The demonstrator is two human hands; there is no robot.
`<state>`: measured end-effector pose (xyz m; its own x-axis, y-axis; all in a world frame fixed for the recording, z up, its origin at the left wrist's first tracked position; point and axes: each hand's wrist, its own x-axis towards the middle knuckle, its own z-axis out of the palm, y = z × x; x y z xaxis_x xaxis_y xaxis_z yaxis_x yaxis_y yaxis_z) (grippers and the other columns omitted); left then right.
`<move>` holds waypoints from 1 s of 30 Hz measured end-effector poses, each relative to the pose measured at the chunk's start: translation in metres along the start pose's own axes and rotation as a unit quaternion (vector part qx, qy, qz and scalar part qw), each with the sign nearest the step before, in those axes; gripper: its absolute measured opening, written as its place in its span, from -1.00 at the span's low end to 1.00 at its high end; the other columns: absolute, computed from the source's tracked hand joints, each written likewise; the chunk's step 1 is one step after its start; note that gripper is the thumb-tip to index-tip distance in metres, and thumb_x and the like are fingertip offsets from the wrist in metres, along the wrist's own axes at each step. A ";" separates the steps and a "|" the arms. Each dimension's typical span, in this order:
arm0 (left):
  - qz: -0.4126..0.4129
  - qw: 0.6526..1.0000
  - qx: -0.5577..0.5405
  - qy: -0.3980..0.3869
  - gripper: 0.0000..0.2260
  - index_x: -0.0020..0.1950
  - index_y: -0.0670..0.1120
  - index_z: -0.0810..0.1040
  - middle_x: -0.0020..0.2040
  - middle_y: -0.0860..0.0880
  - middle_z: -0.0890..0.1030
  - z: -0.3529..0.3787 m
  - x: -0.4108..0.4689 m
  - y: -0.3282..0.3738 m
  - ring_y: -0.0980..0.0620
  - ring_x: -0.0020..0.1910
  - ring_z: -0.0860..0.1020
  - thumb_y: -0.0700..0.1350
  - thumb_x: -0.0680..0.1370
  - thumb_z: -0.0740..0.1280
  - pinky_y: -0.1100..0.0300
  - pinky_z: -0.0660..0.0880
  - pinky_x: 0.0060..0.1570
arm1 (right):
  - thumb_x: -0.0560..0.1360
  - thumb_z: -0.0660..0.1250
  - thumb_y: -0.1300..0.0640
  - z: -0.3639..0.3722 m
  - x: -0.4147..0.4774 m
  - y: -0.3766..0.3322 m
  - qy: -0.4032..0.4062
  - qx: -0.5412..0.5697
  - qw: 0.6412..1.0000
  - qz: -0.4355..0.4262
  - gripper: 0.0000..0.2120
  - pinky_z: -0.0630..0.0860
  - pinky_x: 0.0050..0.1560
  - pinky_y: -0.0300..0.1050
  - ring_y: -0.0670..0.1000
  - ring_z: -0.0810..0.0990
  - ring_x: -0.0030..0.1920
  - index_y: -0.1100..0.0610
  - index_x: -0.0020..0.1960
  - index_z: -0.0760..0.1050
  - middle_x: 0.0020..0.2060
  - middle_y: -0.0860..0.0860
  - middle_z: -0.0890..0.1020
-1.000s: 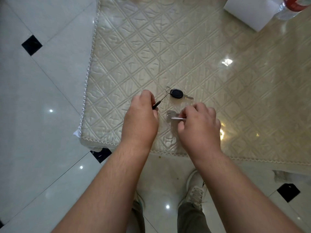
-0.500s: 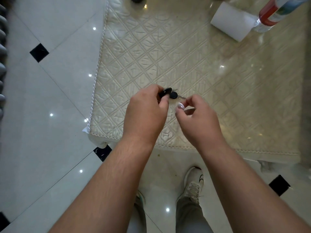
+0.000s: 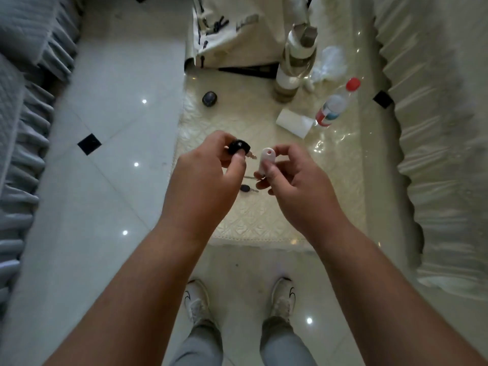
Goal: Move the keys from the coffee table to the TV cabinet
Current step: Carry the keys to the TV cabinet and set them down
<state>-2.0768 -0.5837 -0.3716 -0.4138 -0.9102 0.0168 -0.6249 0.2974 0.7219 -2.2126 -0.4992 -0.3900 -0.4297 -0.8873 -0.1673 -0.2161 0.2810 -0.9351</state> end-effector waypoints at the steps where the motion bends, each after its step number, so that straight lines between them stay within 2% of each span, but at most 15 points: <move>1: 0.010 1.000 -0.002 0.000 -0.84 0.10 0.05 0.57 -0.10 0.17 0.65 -0.016 -0.003 0.016 0.28 -0.12 0.60 0.04 0.57 0.30 0.41 0.51 -0.20 | 0.62 0.29 0.02 -0.009 -0.007 -0.023 0.002 -0.003 1.000 -0.011 -0.87 0.55 -0.24 -0.31 -0.14 0.70 -0.18 0.05 0.09 0.51 -0.19 -0.03 0.70; 6: 0.065 0.998 0.003 0.010 -0.82 0.09 0.09 0.61 -0.18 0.19 0.63 -0.096 -0.030 0.098 0.30 -0.19 0.58 0.05 0.54 0.30 0.45 0.48 -0.24 | 0.61 0.32 -0.01 -0.054 -0.050 -0.130 0.043 -0.066 0.994 -0.080 -0.81 0.63 -0.08 -0.11 -0.17 0.68 -0.15 0.10 0.04 0.58 -0.20 -0.08 0.69; 10: 0.112 0.993 0.018 0.011 -0.79 0.16 0.06 0.61 -0.11 0.15 0.63 -0.154 -0.053 0.157 0.23 -0.14 0.58 0.03 0.57 0.29 0.26 0.54 -0.13 | 0.58 0.37 0.00 -0.091 -0.086 -0.204 0.064 -0.096 0.985 -0.124 -0.83 0.62 -0.08 -0.16 -0.22 0.67 -0.18 0.10 -0.01 0.63 -0.23 -0.12 0.70; 13: 0.143 0.988 0.054 0.022 -0.76 0.20 0.04 0.61 0.00 0.11 0.57 -0.189 -0.065 0.198 0.22 -0.12 0.52 0.01 0.60 0.24 0.48 0.38 -0.17 | 0.60 0.33 0.00 -0.115 -0.107 -0.254 0.059 -0.123 0.978 -0.158 -0.83 0.61 -0.15 -0.15 -0.19 0.67 -0.25 0.07 -0.04 0.61 -0.28 -0.11 0.70; 15: 0.167 0.982 0.081 0.029 -0.76 0.20 0.01 0.62 0.00 0.09 0.55 -0.206 -0.072 0.222 0.20 -0.16 0.51 0.01 0.61 0.24 0.49 0.35 -0.22 | 0.61 0.30 0.00 -0.131 -0.120 -0.278 0.063 -0.129 0.973 -0.182 -0.88 0.60 -0.19 -0.23 -0.23 0.67 -0.27 0.03 -0.03 0.55 -0.27 -0.10 0.70; 19: 0.207 0.967 0.141 0.041 -0.79 0.13 0.09 0.65 -0.06 0.10 0.66 -0.226 -0.085 0.260 0.20 -0.21 0.55 0.06 0.57 0.29 0.41 0.41 -0.20 | 0.61 0.27 -0.02 -0.162 -0.140 -0.304 0.065 -0.127 0.972 -0.186 -0.97 0.56 -0.23 -0.26 -0.23 0.66 -0.27 -0.09 -0.01 0.45 -0.23 -0.11 0.71; 23: 0.202 0.971 0.107 0.068 -0.87 0.02 0.12 0.63 -0.16 0.20 0.64 -0.224 -0.096 0.283 0.27 -0.21 0.57 0.06 0.53 0.34 0.38 0.45 -0.23 | 0.56 0.31 -0.05 -0.189 -0.152 -0.309 0.102 -0.174 0.961 -0.189 -0.95 0.57 -0.26 -0.15 -0.17 0.61 -0.27 -0.09 -0.02 0.49 -0.17 -0.14 0.63; 25: 0.201 0.973 0.088 0.066 -0.91 -0.01 0.12 0.59 -0.18 0.22 0.61 -0.219 -0.098 0.288 0.29 -0.23 0.55 0.05 0.52 0.33 0.40 0.42 -0.24 | 0.54 0.35 -0.02 -0.198 -0.155 -0.310 0.126 -0.205 0.950 -0.199 -0.94 0.50 -0.25 -0.22 -0.17 0.58 -0.29 -0.05 -0.05 0.52 -0.15 -0.14 0.56; 27: 0.206 0.974 0.083 0.046 -0.91 0.02 0.14 0.58 -0.16 0.22 0.60 -0.214 -0.098 0.289 0.30 -0.23 0.54 0.03 0.53 0.32 0.43 0.41 -0.23 | 0.52 0.37 0.00 -0.205 -0.159 -0.310 0.144 -0.234 0.941 -0.198 -0.93 0.40 -0.28 -0.29 -0.17 0.56 -0.25 -0.03 -0.10 0.53 -0.16 -0.14 0.54; 30: 0.220 0.974 0.059 0.012 -0.84 0.11 0.13 0.61 -0.07 0.20 0.59 -0.210 -0.093 0.288 0.26 -0.15 0.57 0.01 0.56 0.31 0.38 0.48 -0.14 | 0.52 0.37 -0.01 -0.211 -0.165 -0.309 0.164 -0.252 0.936 -0.183 -0.92 0.38 -0.31 -0.26 -0.18 0.56 -0.27 -0.05 -0.13 0.53 -0.26 -0.16 0.56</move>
<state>-2.0795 -0.4741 -0.0199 -0.6441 -0.6934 0.3230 -0.4627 0.6894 0.5574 -2.2594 -0.3624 -0.0075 -0.4742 -0.8213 0.3171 -0.7519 0.1905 -0.6312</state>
